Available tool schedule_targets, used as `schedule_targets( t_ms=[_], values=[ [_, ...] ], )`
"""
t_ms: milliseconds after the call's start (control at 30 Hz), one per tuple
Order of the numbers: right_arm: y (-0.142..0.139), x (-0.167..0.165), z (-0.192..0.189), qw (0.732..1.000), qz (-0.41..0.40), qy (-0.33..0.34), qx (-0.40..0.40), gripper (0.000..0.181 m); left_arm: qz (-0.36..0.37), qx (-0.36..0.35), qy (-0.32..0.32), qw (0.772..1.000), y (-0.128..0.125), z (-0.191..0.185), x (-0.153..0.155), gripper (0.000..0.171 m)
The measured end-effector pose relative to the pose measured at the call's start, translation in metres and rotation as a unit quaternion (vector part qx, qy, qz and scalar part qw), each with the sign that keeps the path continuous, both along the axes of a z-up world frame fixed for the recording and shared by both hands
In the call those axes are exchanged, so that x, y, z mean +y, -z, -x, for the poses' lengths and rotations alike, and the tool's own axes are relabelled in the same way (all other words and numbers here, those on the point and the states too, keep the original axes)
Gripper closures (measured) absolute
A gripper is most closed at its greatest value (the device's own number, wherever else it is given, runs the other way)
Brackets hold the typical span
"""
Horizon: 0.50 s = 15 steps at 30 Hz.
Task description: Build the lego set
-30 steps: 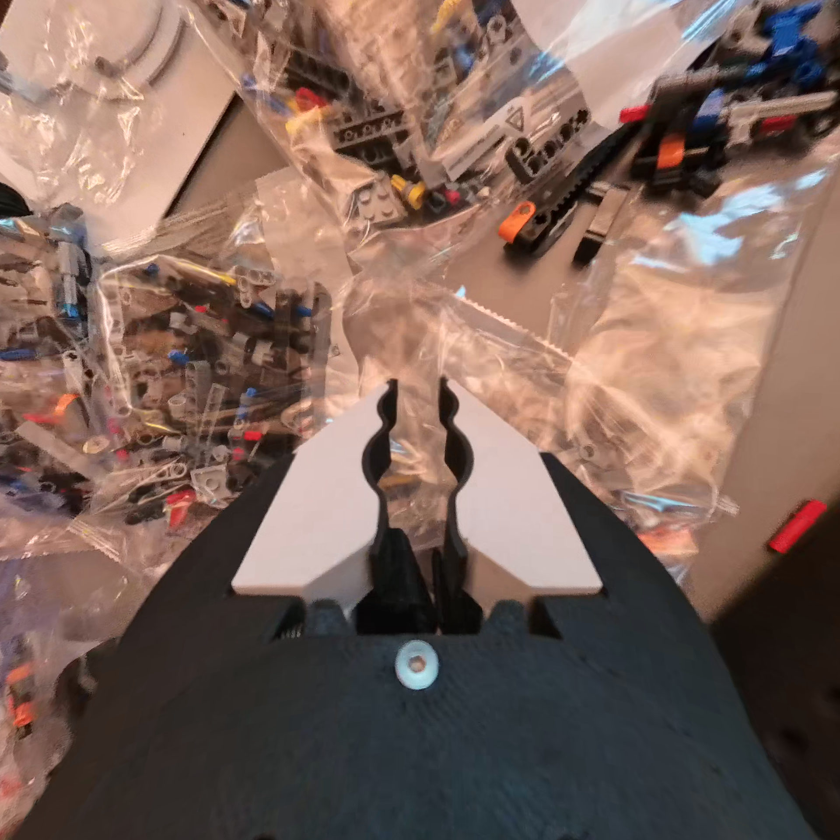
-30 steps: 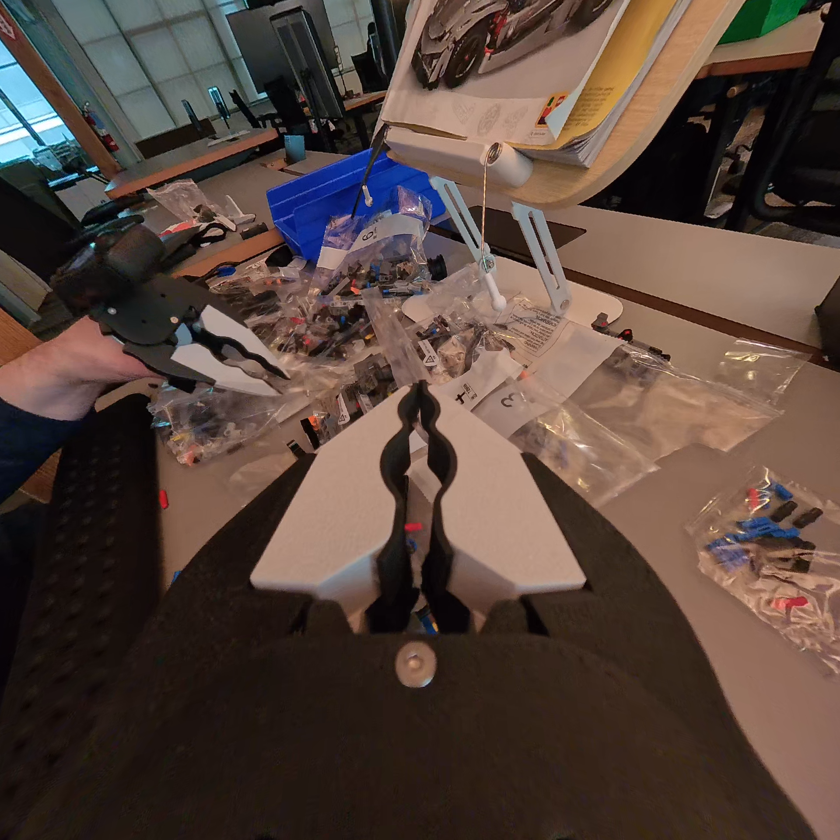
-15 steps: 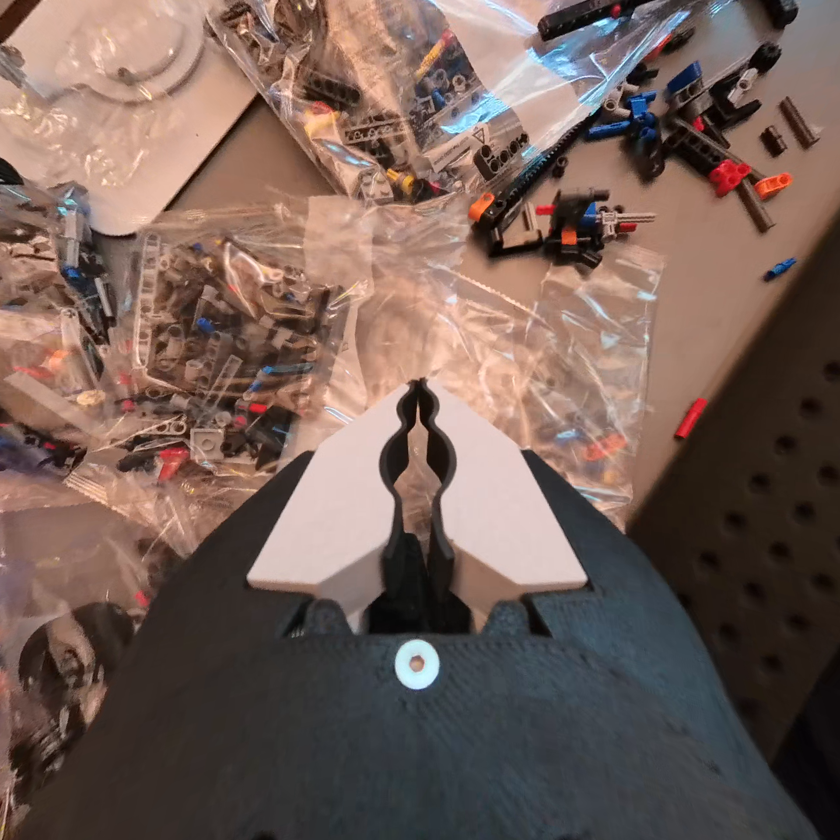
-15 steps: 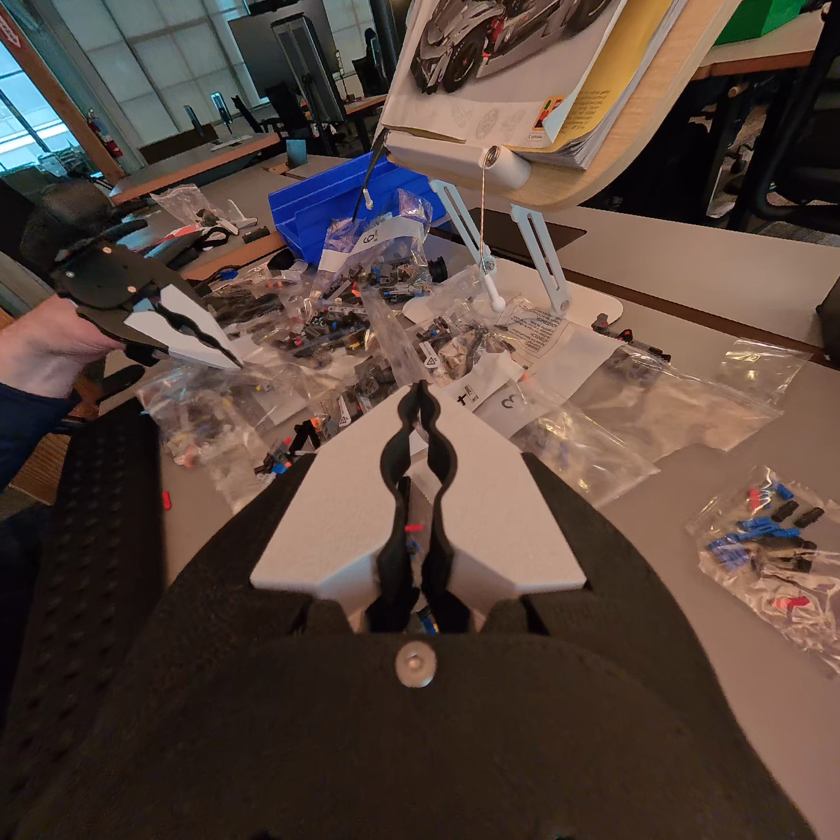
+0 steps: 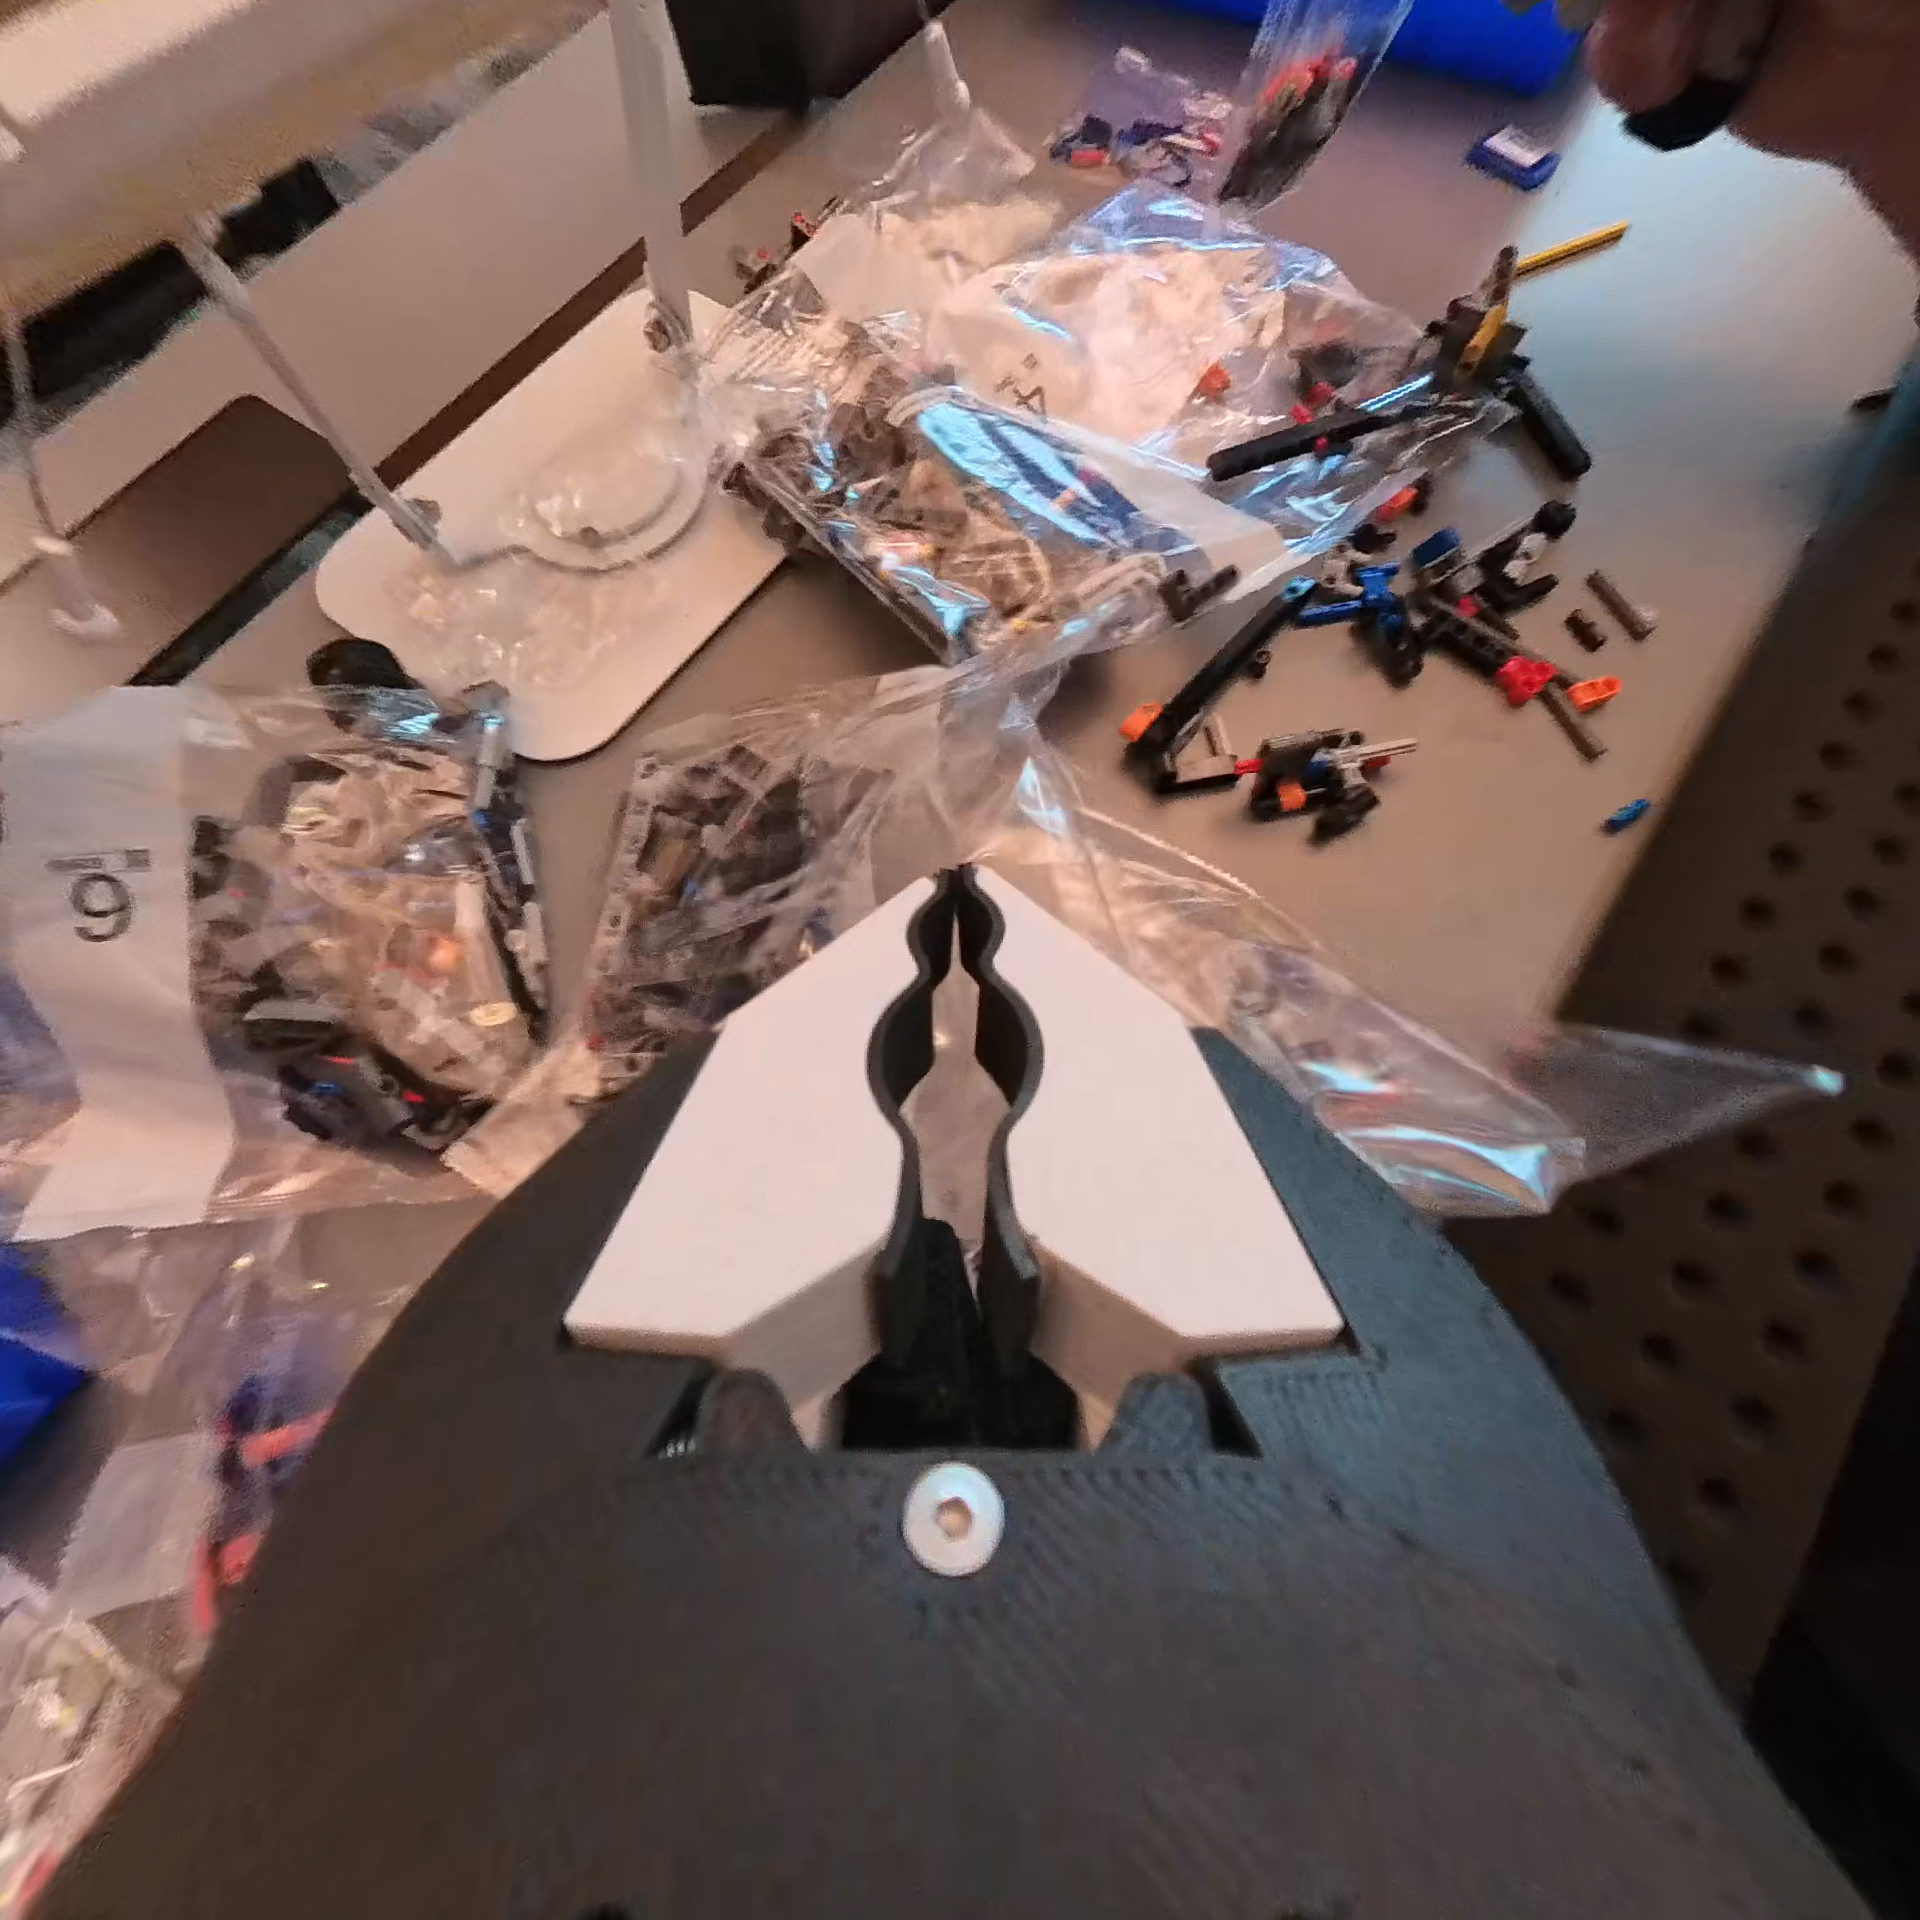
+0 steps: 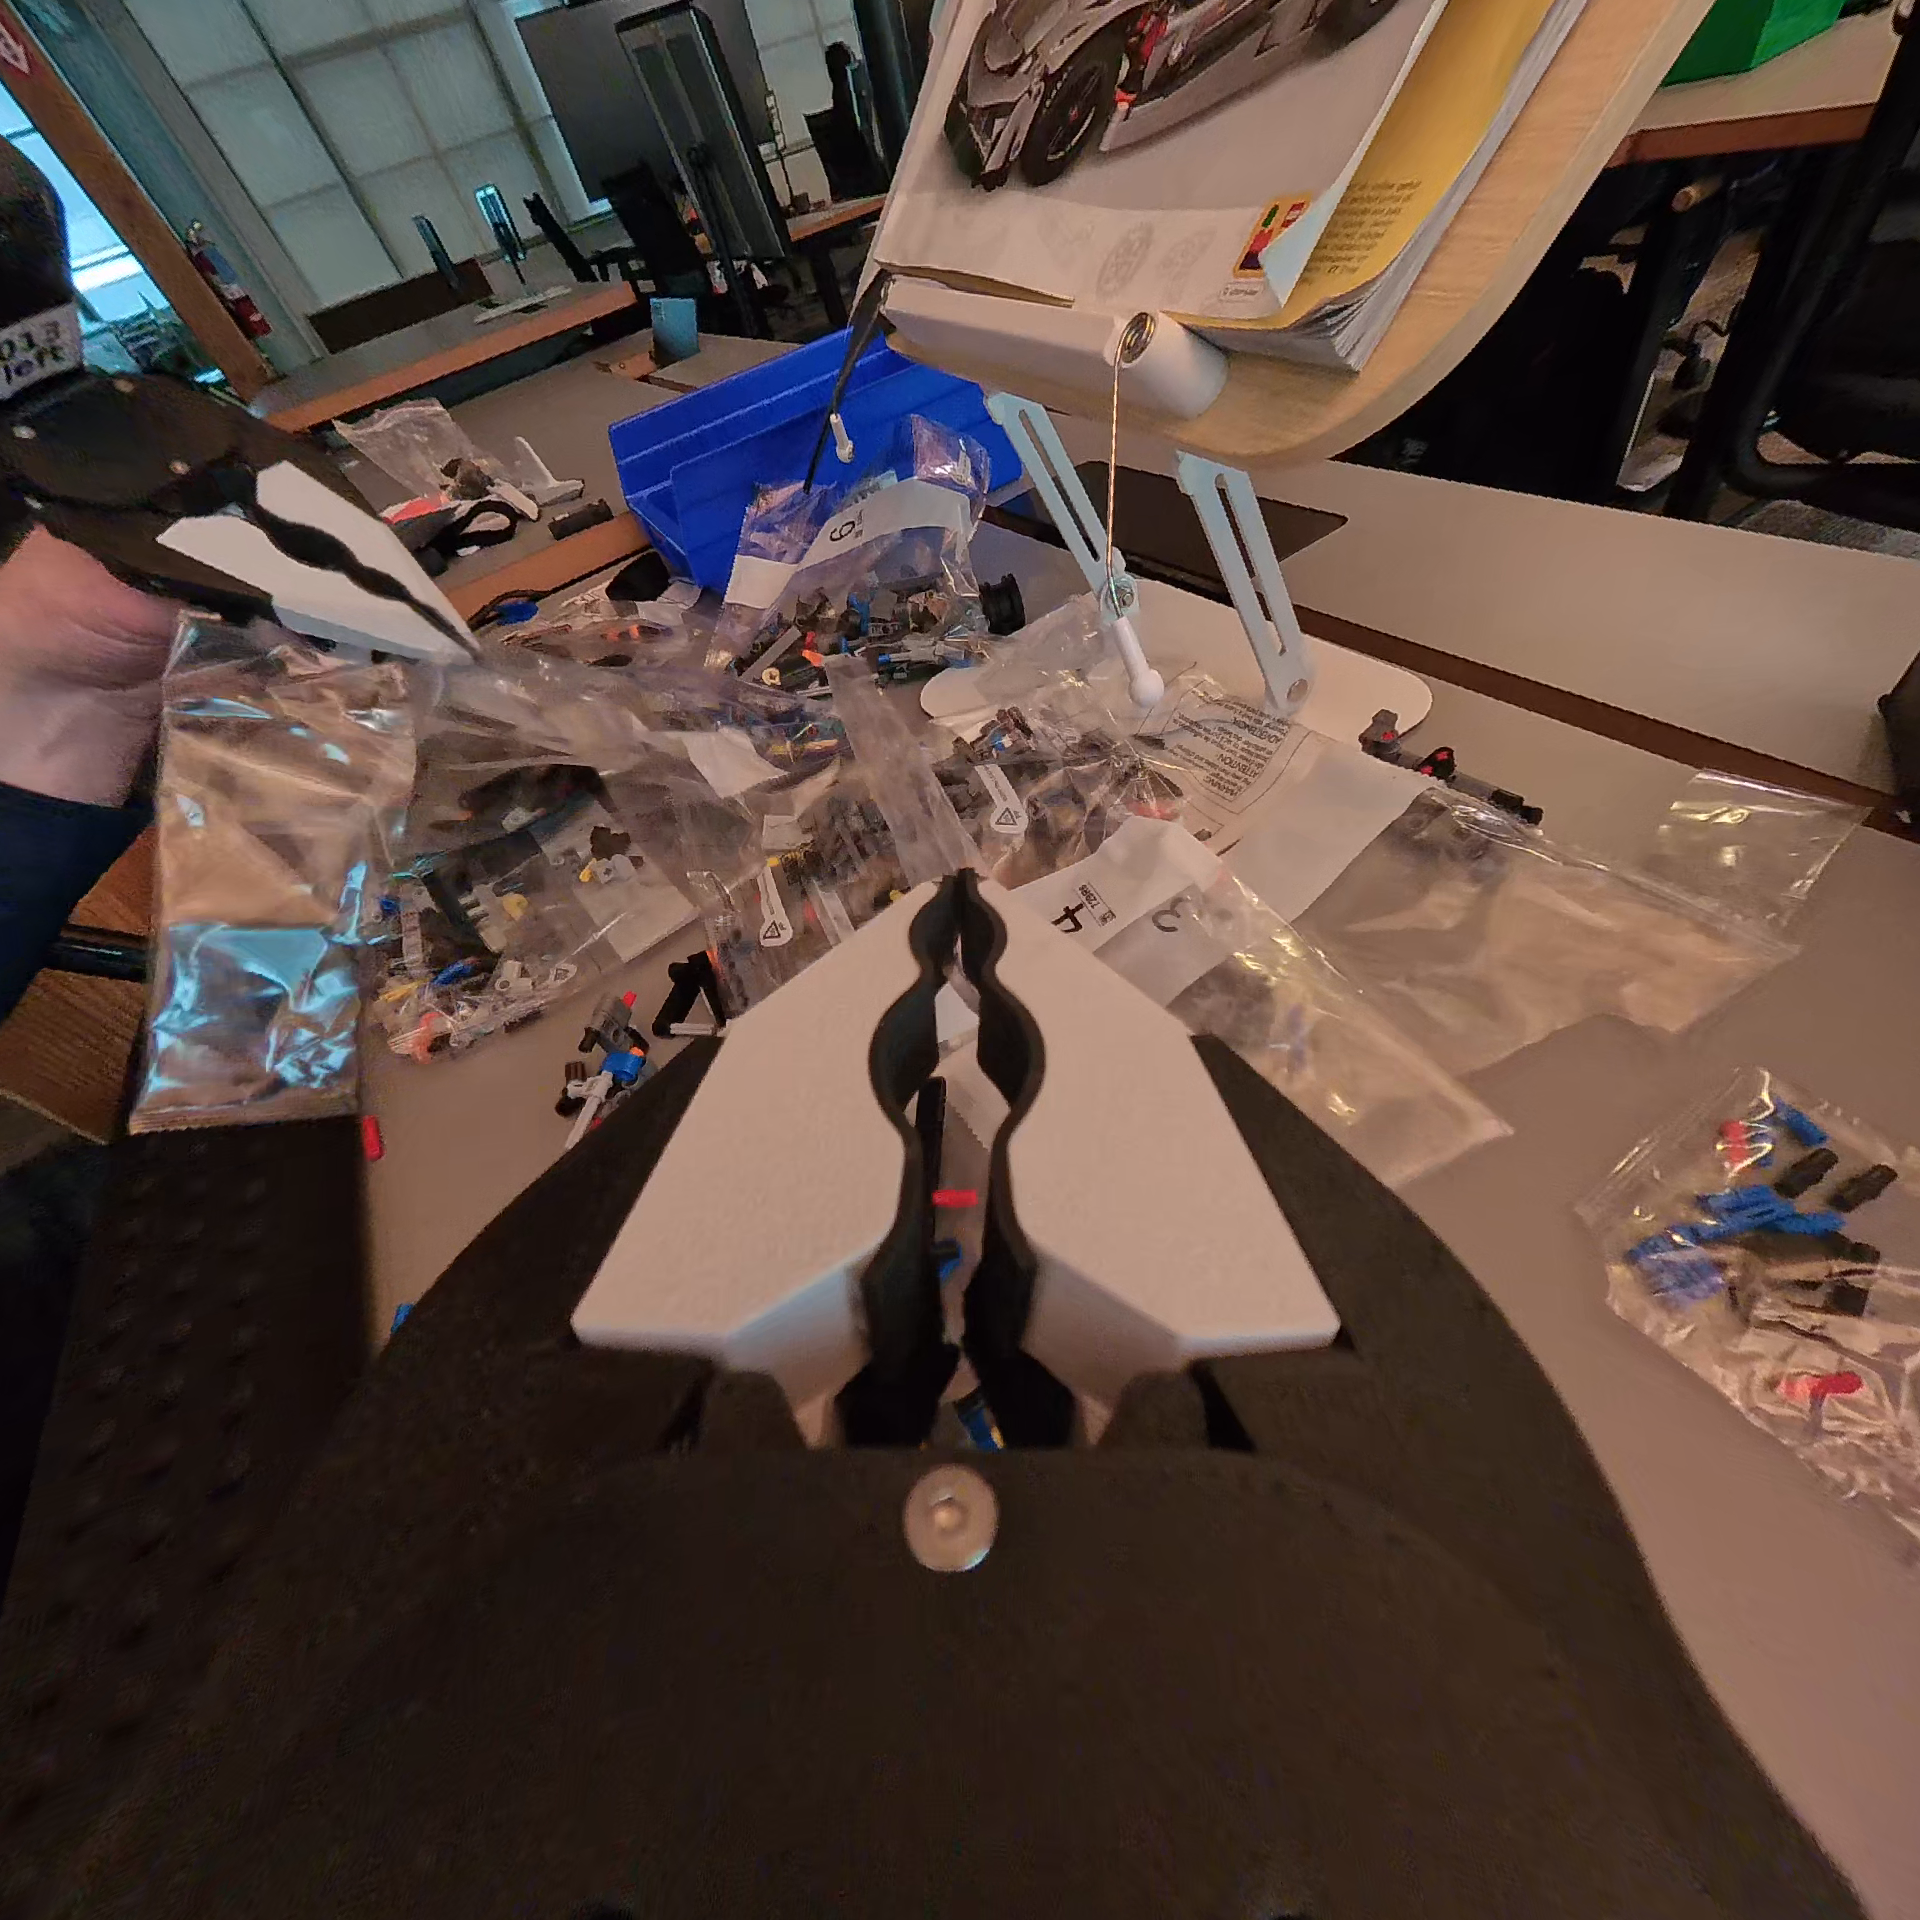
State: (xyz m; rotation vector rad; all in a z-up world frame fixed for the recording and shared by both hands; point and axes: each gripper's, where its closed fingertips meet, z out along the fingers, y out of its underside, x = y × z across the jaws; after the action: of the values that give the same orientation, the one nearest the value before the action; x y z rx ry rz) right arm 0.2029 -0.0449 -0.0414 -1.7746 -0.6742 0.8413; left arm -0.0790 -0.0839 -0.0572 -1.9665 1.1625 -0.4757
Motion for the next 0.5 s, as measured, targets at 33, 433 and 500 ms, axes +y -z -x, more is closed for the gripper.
schedule_targets(
  t_ms=[33,433,500],
  values=[
    [0.0,0.0,0.0,1.0,0.001,0.0,0.0,0.181,-0.008,0.003,-0.005,1.0,-0.003,0.002,0.003,0.171],
    [0.003,0.0,0.005,1.0,0.002,-0.006,-0.006,0.181,0.035,-0.051,0.019,0.998,-0.014,0.002,0.005,0.171],
    [0.003,-0.001,0.007,1.0,0.001,-0.008,-0.007,0.181,0.046,-0.036,0.046,0.997,-0.005,-0.008,-0.001,0.171]
  ],
)
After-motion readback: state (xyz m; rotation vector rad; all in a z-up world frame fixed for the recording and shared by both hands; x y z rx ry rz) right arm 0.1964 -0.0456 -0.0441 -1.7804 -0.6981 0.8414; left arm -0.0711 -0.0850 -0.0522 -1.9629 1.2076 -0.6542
